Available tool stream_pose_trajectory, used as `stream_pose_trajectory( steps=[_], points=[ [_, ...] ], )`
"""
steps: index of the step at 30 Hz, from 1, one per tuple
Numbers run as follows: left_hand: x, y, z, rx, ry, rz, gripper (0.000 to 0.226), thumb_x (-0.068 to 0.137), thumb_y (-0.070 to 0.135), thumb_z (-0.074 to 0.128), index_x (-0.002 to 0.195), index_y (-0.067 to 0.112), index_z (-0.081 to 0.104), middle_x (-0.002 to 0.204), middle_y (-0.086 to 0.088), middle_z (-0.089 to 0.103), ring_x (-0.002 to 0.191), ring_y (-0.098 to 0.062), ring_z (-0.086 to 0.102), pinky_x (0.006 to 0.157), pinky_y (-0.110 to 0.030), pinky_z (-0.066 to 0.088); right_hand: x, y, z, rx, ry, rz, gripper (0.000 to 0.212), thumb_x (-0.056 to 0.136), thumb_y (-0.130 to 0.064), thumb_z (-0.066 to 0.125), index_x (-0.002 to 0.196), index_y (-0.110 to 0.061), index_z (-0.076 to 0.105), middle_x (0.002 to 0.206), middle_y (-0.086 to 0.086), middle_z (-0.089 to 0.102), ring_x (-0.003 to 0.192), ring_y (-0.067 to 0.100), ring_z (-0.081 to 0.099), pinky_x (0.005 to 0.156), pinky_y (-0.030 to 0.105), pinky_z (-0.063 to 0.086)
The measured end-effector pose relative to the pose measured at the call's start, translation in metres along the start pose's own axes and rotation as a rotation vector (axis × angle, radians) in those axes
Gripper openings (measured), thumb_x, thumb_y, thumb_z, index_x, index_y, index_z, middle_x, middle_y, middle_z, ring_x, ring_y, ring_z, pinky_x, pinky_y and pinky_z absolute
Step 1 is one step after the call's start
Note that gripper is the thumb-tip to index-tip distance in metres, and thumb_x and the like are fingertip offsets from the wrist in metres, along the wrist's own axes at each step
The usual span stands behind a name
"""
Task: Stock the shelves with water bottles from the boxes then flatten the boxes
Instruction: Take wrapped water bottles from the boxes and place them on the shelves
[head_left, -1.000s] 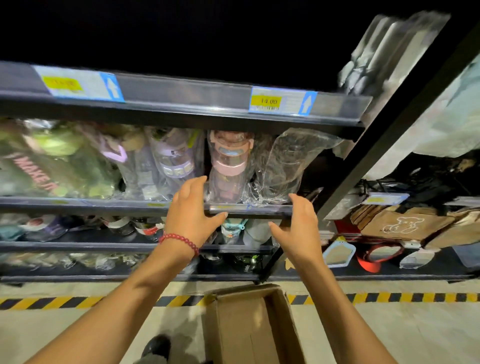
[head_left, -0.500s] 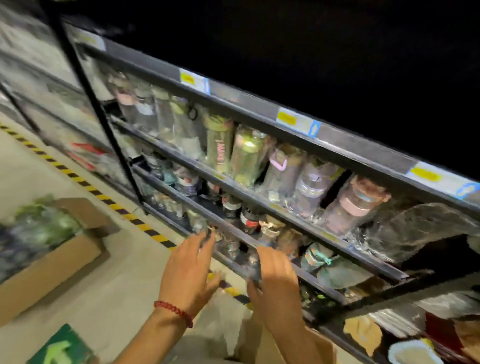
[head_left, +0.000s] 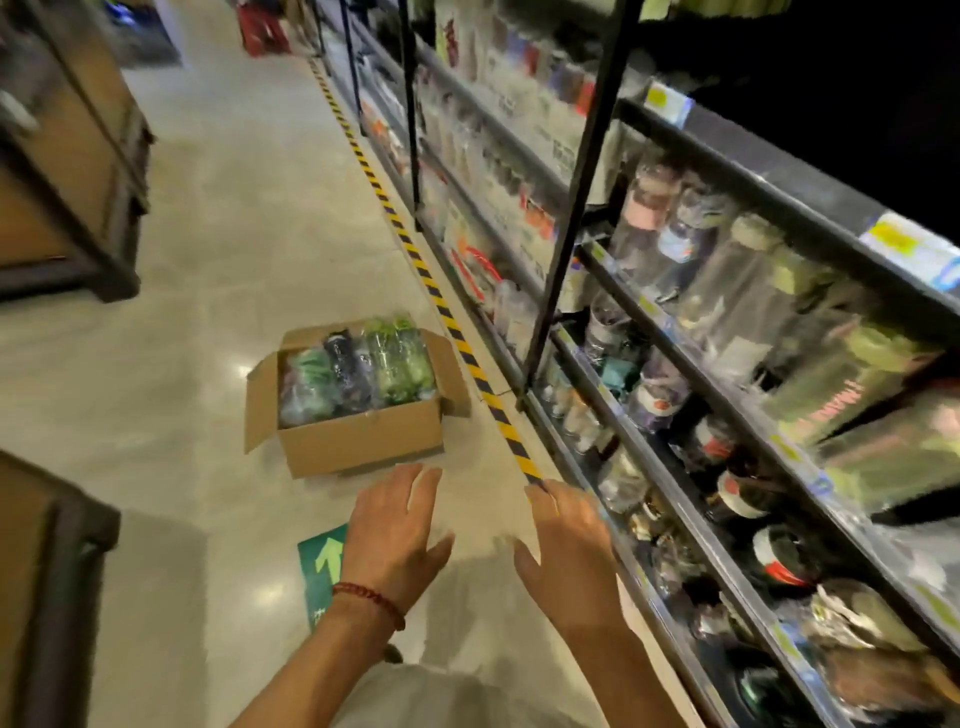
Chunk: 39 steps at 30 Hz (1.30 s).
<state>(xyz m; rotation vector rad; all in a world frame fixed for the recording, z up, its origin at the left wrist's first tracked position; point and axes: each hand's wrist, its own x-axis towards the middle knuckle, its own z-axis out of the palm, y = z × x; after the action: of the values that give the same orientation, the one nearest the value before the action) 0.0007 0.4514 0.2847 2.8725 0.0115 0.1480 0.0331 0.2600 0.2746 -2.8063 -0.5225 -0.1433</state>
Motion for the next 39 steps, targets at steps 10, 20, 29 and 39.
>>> stream_pose_trajectory(
  steps=[10, 20, 29, 39],
  points=[
    [0.04, -0.145, -0.023, 0.04, -0.076, -0.254, 0.074, 0.047, 0.038, 0.089, 0.11, 0.009, 0.064, 0.106, -0.015, 0.065, 0.09, -0.035, 0.065, 0.072, -0.042, 0.056, 0.1, -0.109, 0.069, 0.064, -0.052, -0.194, 0.075, 0.053, -0.031, 0.083, 0.119, -0.017, 0.05, 0.114, 0.005, 0.065, 0.11, 0.024, 0.047, 0.08, 0.042, 0.055],
    [0.124, -0.213, 0.0, -0.033, -0.149, -0.437, 0.078, 0.041, 0.039, 0.092, 0.109, 0.01, 0.065, 0.103, -0.011, 0.068, 0.087, -0.029, 0.067, 0.069, -0.037, 0.057, 0.23, -0.114, 0.119, 0.059, -0.266, -0.233, 0.066, 0.047, -0.027, 0.089, 0.107, -0.011, 0.065, 0.106, 0.006, 0.067, 0.095, 0.03, 0.066, 0.071, 0.04, 0.058],
    [0.273, -0.274, 0.035, -0.118, -0.217, -0.642, 0.078, 0.047, 0.034, 0.093, 0.114, 0.003, 0.065, 0.108, -0.016, 0.068, 0.094, -0.033, 0.067, 0.08, -0.042, 0.054, 0.413, -0.095, 0.183, 0.133, -0.465, -0.204, 0.064, 0.055, -0.022, 0.086, 0.114, -0.009, 0.063, 0.109, 0.008, 0.065, 0.097, 0.034, 0.064, 0.076, 0.044, 0.056],
    [0.451, -0.36, 0.178, -0.448, -0.268, -0.868, 0.084, 0.079, 0.038, 0.073, 0.147, 0.019, 0.027, 0.148, -0.001, 0.037, 0.133, -0.018, 0.037, 0.108, -0.029, 0.03, 0.569, -0.052, 0.349, 0.181, -0.674, 0.002, 0.047, 0.085, -0.025, 0.063, 0.127, -0.013, 0.045, 0.12, 0.006, 0.051, 0.109, 0.026, 0.045, 0.079, 0.032, 0.036]
  ],
)
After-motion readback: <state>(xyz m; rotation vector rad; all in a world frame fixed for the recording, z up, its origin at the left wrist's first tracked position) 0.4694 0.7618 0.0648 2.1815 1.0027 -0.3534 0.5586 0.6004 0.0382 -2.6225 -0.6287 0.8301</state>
